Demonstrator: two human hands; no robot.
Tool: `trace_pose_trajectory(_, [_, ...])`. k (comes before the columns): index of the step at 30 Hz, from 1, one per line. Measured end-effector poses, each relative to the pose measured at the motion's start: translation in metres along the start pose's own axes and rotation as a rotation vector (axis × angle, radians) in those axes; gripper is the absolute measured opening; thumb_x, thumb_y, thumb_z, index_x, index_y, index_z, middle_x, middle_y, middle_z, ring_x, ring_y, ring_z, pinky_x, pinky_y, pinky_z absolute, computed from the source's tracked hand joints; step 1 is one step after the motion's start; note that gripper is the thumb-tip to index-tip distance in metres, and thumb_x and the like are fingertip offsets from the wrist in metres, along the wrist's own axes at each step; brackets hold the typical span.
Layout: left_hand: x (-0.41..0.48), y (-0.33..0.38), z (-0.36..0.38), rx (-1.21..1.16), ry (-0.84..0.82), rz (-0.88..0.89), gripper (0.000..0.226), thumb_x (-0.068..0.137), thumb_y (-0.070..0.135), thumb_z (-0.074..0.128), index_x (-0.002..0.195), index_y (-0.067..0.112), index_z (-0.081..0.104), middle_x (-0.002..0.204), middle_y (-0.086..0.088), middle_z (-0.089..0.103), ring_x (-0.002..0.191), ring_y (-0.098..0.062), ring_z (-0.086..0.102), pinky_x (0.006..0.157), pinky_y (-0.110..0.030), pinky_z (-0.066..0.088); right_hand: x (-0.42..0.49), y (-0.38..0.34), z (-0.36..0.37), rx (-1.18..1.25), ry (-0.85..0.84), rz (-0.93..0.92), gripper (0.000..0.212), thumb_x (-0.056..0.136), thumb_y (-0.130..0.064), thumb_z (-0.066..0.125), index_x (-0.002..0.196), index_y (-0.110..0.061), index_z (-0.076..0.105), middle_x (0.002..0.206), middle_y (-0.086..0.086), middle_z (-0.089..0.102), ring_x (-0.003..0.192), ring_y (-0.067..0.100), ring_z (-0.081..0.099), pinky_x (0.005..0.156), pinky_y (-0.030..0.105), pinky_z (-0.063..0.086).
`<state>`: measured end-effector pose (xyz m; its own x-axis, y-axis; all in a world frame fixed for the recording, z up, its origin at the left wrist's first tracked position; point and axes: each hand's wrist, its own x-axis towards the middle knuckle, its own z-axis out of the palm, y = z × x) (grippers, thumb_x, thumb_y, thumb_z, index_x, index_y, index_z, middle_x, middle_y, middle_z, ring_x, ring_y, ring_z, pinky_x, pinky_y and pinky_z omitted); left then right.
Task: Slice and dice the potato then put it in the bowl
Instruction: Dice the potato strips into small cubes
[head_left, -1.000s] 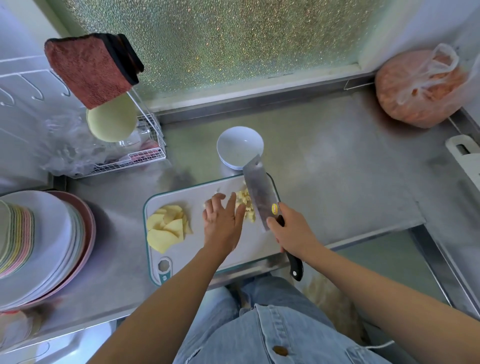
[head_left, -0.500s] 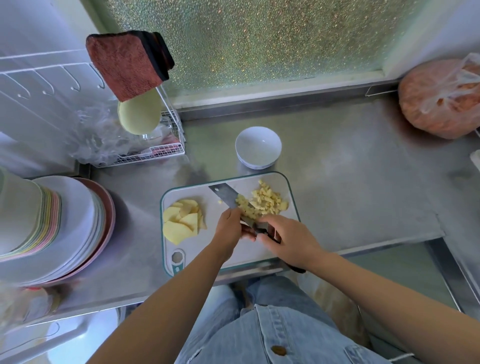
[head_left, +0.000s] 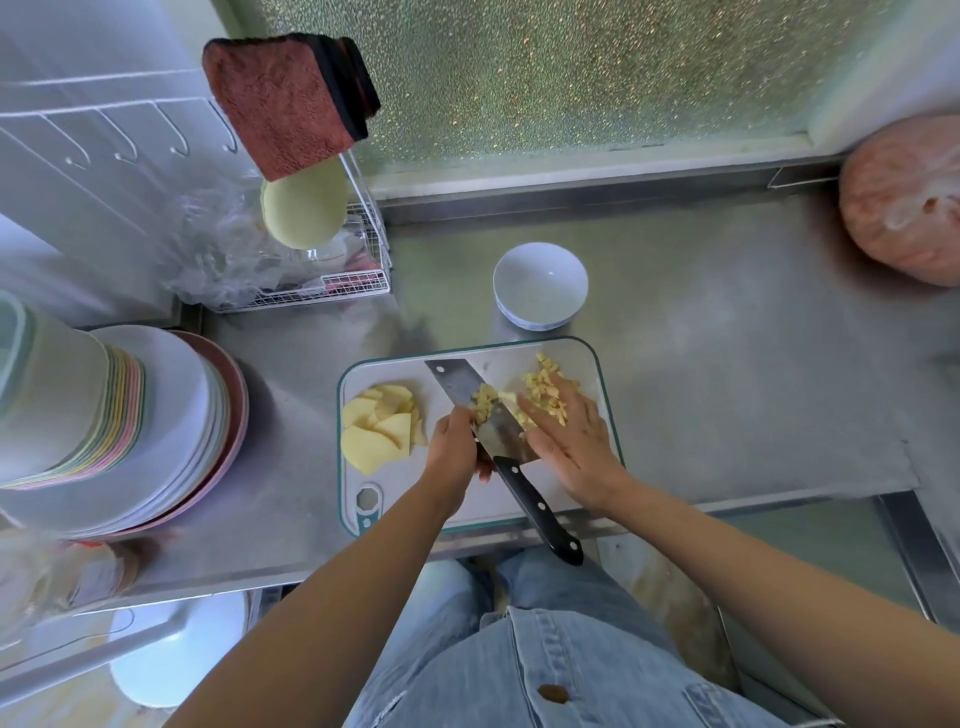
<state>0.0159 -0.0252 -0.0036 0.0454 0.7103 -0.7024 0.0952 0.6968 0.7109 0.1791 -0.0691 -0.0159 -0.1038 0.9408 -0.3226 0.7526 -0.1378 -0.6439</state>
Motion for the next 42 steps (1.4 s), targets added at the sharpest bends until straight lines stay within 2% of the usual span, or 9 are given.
trace_pose_trajectory(3, [0.006,-0.003,-0.004,-0.035,0.052,-0.056,0.031,0.095,0.024,0.029,0.093,0.002,0.051,0.061,-0.015,0.053,0.037,-0.021,0.04,0.048,-0.029,0.033,-0.006,-0.006,0.003,-0.016,-0.072,-0.161,0.05,0.091,-0.059,0.014,0.14,-0.057,0.025,0.158,-0.012,-0.006,0.145,0.014,-0.006,0.115,0.036,-0.001])
trace_pose_trajectory(9, [0.007,-0.001,-0.006,-0.098,0.092,-0.073,0.024,0.094,0.023,0.03,0.088,0.006,0.046,0.051,-0.009,0.048,0.037,-0.02,0.037,0.045,-0.027,0.028,-0.007,-0.003,-0.004,0.071,-0.062,0.011,0.054,0.084,-0.065,0.01,0.138,-0.06,0.016,0.157,-0.017,-0.007,0.144,0.011,-0.007,0.117,0.044,0.0])
trace_pose_trajectory(12, [0.006,0.001,-0.006,-0.105,0.092,-0.053,0.027,0.094,0.023,0.029,0.082,0.006,0.047,0.05,-0.008,0.048,0.037,-0.019,0.036,0.045,-0.027,0.027,-0.009,-0.006,-0.003,0.011,-0.098,-0.123,0.051,0.089,-0.06,0.013,0.139,-0.058,0.027,0.157,-0.015,-0.004,0.143,0.009,-0.006,0.113,0.036,-0.001])
trace_pose_trajectory(17, [0.0,0.002,-0.006,-0.09,0.073,-0.002,0.032,0.096,0.019,0.027,0.073,0.008,0.045,0.051,-0.01,0.047,0.038,-0.019,0.035,0.043,-0.026,0.027,-0.002,-0.003,-0.003,0.052,0.018,0.021,0.051,0.092,-0.054,0.026,0.138,-0.041,0.042,0.155,0.002,0.017,0.142,0.021,0.012,0.115,0.042,0.011])
trace_pose_trajectory(23, [-0.002,0.003,-0.005,-0.133,0.071,-0.044,0.029,0.097,0.024,0.032,0.081,0.008,0.049,0.053,-0.006,0.048,0.041,-0.018,0.038,0.045,-0.027,0.029,-0.002,-0.023,-0.003,0.607,-0.15,0.133,0.05,0.097,-0.021,0.053,0.142,-0.032,0.036,0.085,0.012,0.061,0.083,0.015,0.06,0.083,0.02,0.04])
trace_pose_trajectory(29, [-0.017,0.005,-0.009,-0.077,-0.191,0.064,0.019,0.094,0.003,0.038,0.091,0.012,0.053,0.058,0.006,0.062,0.059,-0.014,0.054,0.054,-0.025,0.043,0.005,-0.023,-0.009,0.798,-0.092,0.252,0.067,0.088,-0.001,0.061,0.142,-0.026,0.033,0.082,0.015,0.065,0.064,0.01,0.059,0.063,0.013,0.046])
trace_pose_trajectory(33, [-0.019,0.004,-0.014,-0.033,-0.248,0.115,0.014,0.092,-0.004,0.043,0.088,0.004,0.054,0.066,-0.007,0.06,0.051,-0.015,0.052,0.051,-0.023,0.044,0.006,-0.02,-0.01,0.56,-0.07,0.178,0.058,0.095,-0.017,0.055,0.147,-0.024,0.029,0.092,0.015,0.063,0.081,0.018,0.06,0.076,0.021,0.047])
trace_pose_trajectory(37, [-0.018,0.001,-0.015,-0.068,-0.228,0.082,0.013,0.093,-0.003,0.043,0.086,0.0,0.054,0.067,-0.017,0.057,0.046,-0.021,0.047,0.05,-0.028,0.044,0.012,-0.02,-0.003,0.218,0.044,-0.184,0.048,0.098,-0.053,0.026,0.142,-0.038,0.035,0.144,0.003,0.041,0.134,0.014,0.032,0.115,0.032,0.021])
trace_pose_trajectory(42, [-0.02,-0.003,-0.018,-0.007,-0.261,0.106,0.017,0.097,0.006,0.043,0.093,-0.002,0.058,0.062,-0.01,0.061,0.047,-0.022,0.05,0.052,-0.029,0.042,0.015,-0.039,0.002,0.038,-0.125,-0.229,0.048,0.081,-0.077,0.001,0.121,-0.073,0.026,0.158,-0.016,-0.003,0.143,0.007,-0.007,0.113,0.035,-0.007])
